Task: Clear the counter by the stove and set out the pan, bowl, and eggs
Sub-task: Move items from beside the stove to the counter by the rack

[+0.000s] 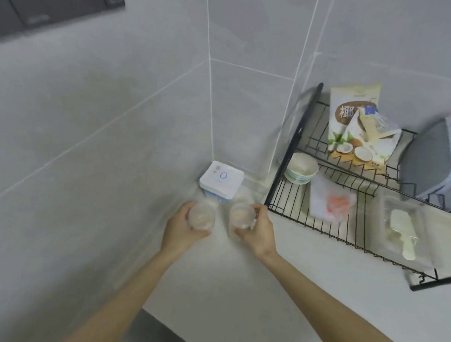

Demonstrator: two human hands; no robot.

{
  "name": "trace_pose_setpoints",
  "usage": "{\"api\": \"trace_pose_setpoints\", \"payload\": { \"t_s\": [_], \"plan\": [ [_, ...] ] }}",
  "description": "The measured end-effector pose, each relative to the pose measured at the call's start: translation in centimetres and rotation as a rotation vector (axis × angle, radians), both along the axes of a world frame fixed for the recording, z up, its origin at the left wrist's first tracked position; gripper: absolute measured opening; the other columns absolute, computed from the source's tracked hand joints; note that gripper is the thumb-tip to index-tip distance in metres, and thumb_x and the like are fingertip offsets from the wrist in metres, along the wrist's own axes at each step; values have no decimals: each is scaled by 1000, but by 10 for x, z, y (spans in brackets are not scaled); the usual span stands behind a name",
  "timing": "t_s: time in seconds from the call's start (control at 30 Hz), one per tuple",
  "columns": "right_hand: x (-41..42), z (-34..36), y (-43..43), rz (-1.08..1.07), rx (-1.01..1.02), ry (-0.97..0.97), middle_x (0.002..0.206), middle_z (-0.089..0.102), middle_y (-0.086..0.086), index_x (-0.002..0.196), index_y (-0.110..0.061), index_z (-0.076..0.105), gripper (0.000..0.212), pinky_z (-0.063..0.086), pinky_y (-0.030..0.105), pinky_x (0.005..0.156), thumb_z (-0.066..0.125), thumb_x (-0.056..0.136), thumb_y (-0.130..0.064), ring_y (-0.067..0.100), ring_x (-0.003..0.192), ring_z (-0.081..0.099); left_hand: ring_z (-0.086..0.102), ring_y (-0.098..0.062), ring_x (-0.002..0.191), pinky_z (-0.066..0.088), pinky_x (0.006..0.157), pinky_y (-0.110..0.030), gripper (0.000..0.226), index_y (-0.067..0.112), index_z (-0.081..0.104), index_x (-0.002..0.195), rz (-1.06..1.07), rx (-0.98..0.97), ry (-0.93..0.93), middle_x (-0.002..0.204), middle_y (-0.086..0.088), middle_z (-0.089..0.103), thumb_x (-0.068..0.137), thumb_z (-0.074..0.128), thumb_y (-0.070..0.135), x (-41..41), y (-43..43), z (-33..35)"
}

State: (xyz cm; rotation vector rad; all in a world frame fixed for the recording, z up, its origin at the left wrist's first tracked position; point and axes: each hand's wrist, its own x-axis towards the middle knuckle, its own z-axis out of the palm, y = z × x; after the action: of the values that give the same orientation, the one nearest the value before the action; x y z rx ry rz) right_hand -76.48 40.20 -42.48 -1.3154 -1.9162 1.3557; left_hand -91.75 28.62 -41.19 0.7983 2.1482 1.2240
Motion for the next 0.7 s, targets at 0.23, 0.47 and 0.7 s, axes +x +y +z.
{"api": "trace_pose_setpoints", "payload": {
  "t_s": [0.23,0.47,0.7],
  "plan": [
    [-40,-13,11,-210,53,-4,132,49,2,136,-14,33,71,43,31,97,71,77,-17,20,113,52,65,-12,92,53,79,-31,69,24,61,104,-72,5,-7,99,8,68,39,81,34,-36,34,-21],
    [-64,-26,33,-283,95,-110,142,36,12,144,-13,26,75,30,22,99,67,81,-10,27,130,37,65,-12,88,55,79,-36,64,27,62,101,-86,7,32,95,11,68,41,79,39,-50,53,-27],
    [-77,-30,51,-268,122,-137,144,38,7,145,-18,27,75,41,39,101,69,82,-17,28,124,47,64,-10,85,54,78,-36,54,34,61,97,-32,47,39,93,13,67,45,78,33,-51,66,-25]
  ]
}}
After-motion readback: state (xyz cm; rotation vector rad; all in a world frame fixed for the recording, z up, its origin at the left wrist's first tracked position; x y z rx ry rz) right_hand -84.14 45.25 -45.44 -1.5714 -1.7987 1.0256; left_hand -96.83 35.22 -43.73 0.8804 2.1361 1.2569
